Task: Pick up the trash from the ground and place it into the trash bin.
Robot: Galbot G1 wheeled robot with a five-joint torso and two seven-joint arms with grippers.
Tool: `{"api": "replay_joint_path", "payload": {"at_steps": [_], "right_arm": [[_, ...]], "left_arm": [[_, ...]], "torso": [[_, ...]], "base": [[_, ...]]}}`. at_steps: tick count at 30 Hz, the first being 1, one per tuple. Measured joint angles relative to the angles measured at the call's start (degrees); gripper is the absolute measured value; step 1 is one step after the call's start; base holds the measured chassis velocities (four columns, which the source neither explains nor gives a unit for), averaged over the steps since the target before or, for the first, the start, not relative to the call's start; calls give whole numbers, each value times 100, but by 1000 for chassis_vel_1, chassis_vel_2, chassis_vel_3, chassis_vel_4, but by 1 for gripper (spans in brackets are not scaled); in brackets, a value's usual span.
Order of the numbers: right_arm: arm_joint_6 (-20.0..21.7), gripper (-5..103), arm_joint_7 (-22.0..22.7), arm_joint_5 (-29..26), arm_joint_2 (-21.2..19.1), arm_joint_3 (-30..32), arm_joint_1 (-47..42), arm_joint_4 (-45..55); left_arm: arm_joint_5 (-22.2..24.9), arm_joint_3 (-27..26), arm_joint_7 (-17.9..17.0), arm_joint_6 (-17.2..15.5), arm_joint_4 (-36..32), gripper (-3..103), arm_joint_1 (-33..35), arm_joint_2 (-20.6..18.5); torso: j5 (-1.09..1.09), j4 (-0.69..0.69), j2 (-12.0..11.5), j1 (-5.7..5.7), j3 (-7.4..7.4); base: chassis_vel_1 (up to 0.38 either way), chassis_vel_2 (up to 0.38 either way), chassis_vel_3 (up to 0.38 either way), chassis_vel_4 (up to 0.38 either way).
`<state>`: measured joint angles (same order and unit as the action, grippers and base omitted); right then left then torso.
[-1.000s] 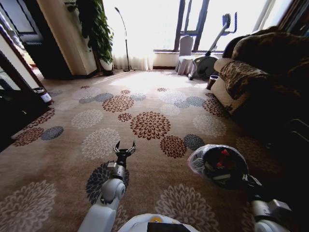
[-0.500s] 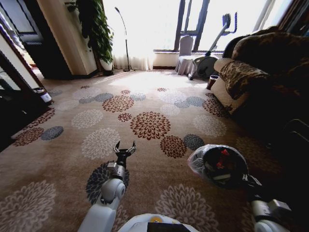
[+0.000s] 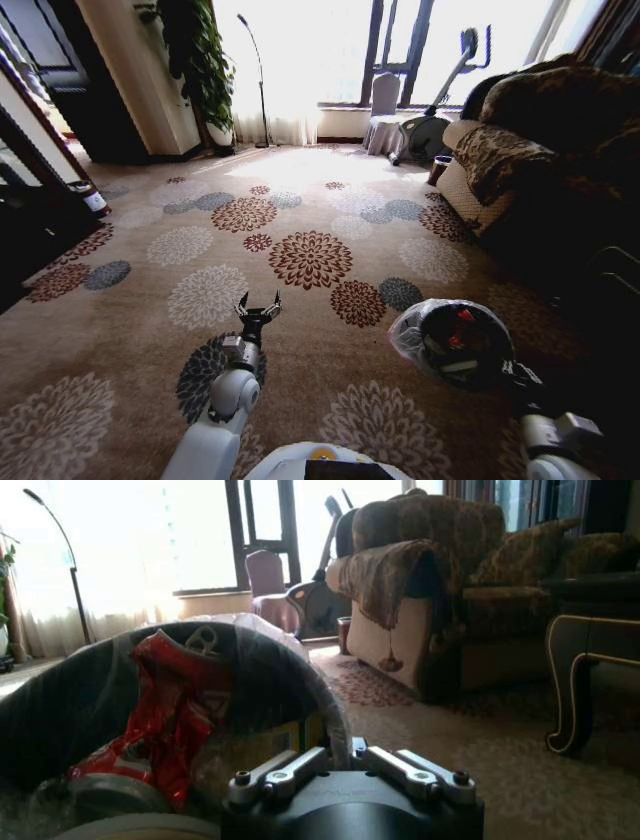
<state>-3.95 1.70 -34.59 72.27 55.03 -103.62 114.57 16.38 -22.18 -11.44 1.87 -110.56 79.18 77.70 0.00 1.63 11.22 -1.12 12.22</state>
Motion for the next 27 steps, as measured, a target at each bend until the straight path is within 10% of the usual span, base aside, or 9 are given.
{"api": "replay_joint_path", "payload": {"at_steps": [27], "right_arm": [[0,1,3,0,-1,1,1,1]], "left_arm": [[0,3,1,0,0,100,-1,0]], "torso": [[-3,-1,0,-1,0]], "base": [[-129,-164,132,164]]}}
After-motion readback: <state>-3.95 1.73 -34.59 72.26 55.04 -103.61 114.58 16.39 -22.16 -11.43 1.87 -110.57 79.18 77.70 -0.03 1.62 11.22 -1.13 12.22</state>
